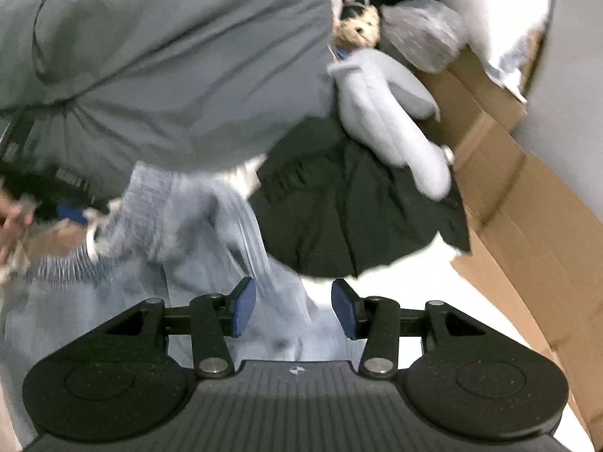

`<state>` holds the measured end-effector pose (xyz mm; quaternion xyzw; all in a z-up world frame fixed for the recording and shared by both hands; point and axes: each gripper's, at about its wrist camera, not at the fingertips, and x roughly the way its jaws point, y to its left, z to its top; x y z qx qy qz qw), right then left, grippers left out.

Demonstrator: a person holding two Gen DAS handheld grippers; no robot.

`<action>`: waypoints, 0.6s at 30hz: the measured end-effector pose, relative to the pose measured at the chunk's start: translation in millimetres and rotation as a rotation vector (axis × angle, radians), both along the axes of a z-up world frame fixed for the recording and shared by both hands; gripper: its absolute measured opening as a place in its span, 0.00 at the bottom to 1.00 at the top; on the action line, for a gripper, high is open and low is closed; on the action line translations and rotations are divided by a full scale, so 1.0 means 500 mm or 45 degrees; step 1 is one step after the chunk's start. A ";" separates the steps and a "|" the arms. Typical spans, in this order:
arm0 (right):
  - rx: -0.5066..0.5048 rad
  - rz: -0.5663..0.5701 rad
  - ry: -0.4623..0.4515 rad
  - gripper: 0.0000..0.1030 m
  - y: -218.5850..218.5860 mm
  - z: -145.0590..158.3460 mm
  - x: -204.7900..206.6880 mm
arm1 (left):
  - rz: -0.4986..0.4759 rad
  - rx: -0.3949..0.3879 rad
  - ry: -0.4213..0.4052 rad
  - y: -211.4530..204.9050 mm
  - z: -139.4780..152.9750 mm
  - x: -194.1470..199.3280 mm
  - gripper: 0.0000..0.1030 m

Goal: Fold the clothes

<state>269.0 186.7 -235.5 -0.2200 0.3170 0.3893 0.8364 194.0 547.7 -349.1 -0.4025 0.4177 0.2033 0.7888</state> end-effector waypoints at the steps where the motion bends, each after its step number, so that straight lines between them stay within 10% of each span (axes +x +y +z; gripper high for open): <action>1: -0.017 -0.012 0.009 0.50 -0.018 -0.007 -0.009 | 0.018 -0.024 0.003 0.006 -0.006 0.007 0.56; 13: -0.190 -0.187 0.041 0.50 -0.225 -0.021 -0.087 | 0.015 -0.044 0.123 -0.009 -0.028 0.053 0.58; 18: -0.166 -0.360 0.104 0.50 -0.297 -0.019 -0.095 | -0.014 -0.045 0.218 -0.026 -0.043 0.076 0.86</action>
